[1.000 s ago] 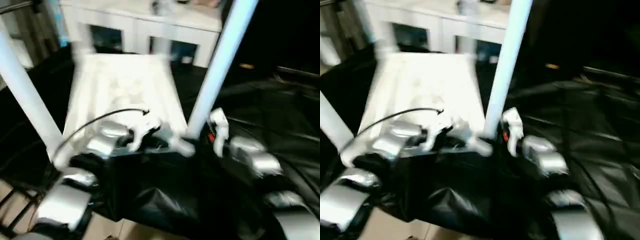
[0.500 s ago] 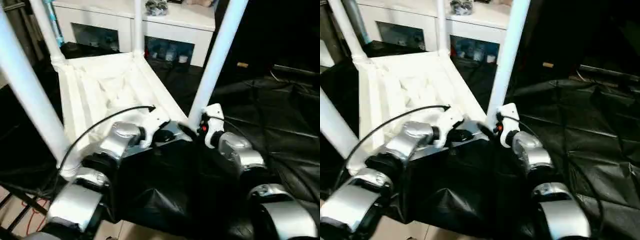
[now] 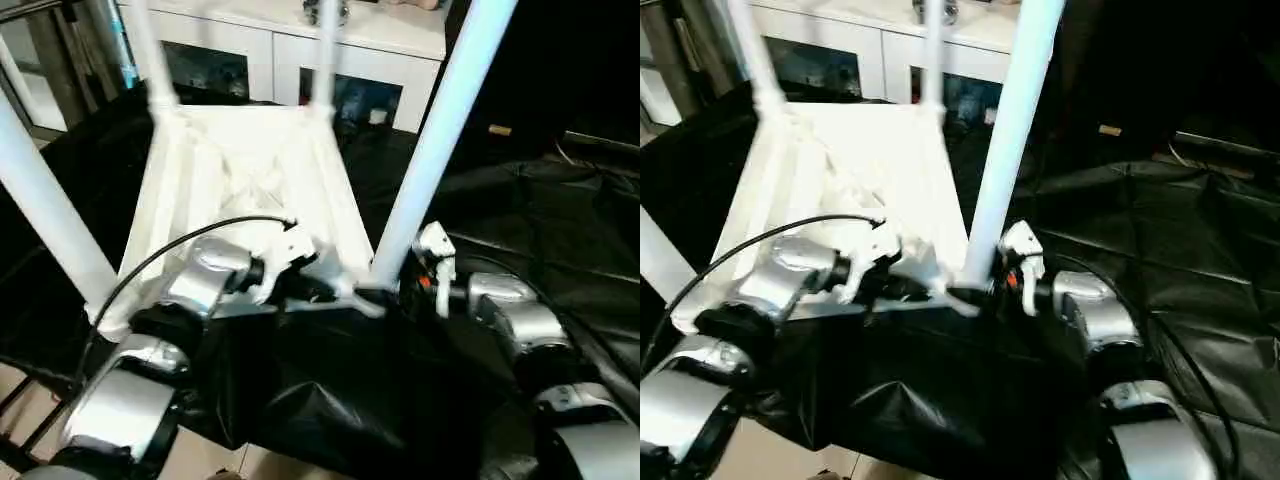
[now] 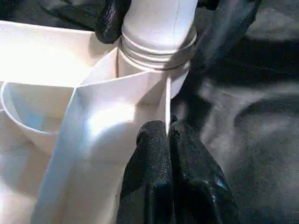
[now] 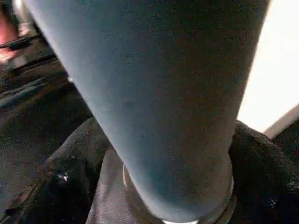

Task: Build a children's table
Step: Rotate leg to tighten

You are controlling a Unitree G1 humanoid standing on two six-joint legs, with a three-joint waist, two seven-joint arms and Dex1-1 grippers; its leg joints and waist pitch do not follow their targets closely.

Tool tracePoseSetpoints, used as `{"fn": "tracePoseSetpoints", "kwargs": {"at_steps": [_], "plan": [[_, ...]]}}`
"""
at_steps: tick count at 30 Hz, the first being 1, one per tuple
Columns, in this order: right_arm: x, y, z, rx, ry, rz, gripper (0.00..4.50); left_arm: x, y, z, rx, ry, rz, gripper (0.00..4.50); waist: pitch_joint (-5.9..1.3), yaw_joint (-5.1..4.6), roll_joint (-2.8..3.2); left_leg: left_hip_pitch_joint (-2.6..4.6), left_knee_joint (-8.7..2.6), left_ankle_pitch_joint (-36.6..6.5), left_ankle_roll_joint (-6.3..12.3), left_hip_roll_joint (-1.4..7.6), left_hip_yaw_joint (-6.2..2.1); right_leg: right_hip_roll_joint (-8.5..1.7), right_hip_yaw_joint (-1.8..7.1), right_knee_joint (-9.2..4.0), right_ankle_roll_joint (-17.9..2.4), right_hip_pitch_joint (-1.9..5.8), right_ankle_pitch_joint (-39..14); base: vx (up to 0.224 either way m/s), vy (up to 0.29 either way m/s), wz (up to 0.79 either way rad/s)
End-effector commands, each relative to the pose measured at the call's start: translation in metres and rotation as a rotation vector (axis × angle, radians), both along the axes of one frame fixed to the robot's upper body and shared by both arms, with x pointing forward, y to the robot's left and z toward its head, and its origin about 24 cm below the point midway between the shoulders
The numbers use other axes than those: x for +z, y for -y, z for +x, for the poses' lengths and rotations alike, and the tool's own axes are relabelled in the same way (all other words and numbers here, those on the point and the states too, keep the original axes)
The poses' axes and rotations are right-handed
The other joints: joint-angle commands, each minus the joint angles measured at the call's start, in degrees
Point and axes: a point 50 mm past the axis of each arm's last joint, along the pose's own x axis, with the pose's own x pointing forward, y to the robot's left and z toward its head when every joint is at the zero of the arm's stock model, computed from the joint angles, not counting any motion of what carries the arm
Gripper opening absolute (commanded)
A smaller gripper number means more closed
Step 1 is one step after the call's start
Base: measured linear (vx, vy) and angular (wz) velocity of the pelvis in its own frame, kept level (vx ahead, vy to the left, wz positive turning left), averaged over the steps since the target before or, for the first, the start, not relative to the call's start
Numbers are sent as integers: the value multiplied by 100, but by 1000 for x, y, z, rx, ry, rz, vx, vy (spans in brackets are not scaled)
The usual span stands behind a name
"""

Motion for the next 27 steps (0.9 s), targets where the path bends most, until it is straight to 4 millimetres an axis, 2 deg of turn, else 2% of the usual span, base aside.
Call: {"fn": "tracePoseSetpoints", "kwargs": {"at_steps": [1,5,7,9,16,18,19,20,21,22,25,27], "plan": [[-7,-14,-10,117,-63,1,353,0,16,-4,-73,-3,-24,0,-327,23,56,108,-342,-1230,308,129,0,-218,141,-303,-1622,268,-468,0,0,0],[-6,-14,-12,117,-76,24,312,0,15,-5,-80,-11,-24,0,-334,68,73,118,-340,-1201,228,130,1,-224,149,-295,-1605,261,-410,0,0,0],[-6,-14,-12,116,-82,32,309,0,15,-5,-82,-12,-24,0,-343,87,64,118,-334,-1135,226,123,3,-223,146,-279,-1620,266,-301,0,0,0],[-6,-14,-13,117,-87,39,283,0,14,-5,-83,-14,-25,0,-342,95,63,108,-330,-1059,249,116,5,-217,144,-268,-1629,275,-207,0,0,0],[-9,-15,-7,5,-79,42,269,-1,17,-1,-5,3,-35,0,-333,91,36,105,-335,-1128,213,123,3,-230,144,-287,-1570,261,-438,0,0,0],[-16,-17,1,-137,-60,-11,267,-2,22,5,85,26,-33,0,-313,79,39,107,-351,-1286,132,120,-1,-243,151,-316,-1501,240,-768,0,0,0],[-19,-17,5,-210,-57,-33,266,-2,24,7,124,36,-32,0,-301,48,19,120,-362,-1486,39,110,-13,-257,160,-355,-1423,211,-1134,0,0,0],[-24,-20,11,-328,-69,-57,266,-3,30,11,201,50,-35,0,-287,5,14,112,-387,-1648,-71,94,-40,-269,161,-396,-1290,208,-1572,0,0,0],[-24,-20,11,-332,-70,-58,266,-3,31,11,205,50,-35,0,-289,-20,19,121,-388,-1700,-123,89,-49,-273,162,-410,-1229,198,-1755,0,0,0],[-28,-25,13,-401,-86,-77,265,-4,37,13,260,57,-38,0,-279,-83,-2,118,-397,-1843,-149,79,-70,-273,154,-468,-1065,188,-2143,0,0,0],[-33,-34,18,-543,-141,-81,265,-5,51,13,305,59,-53,0,-273,-131,-15,112,-395,-1871,-101,72,-68,-253,162,-490,-982,163,-2246,0,0,0],[-35,-40,19,-595,-161,-72,265,-5,58,12,322,62,-64,0,-273,-146,-3,115,-399,-1919,-76,66,-76,-259,156,-519,-912,161,-2412,0,0,0]]}}
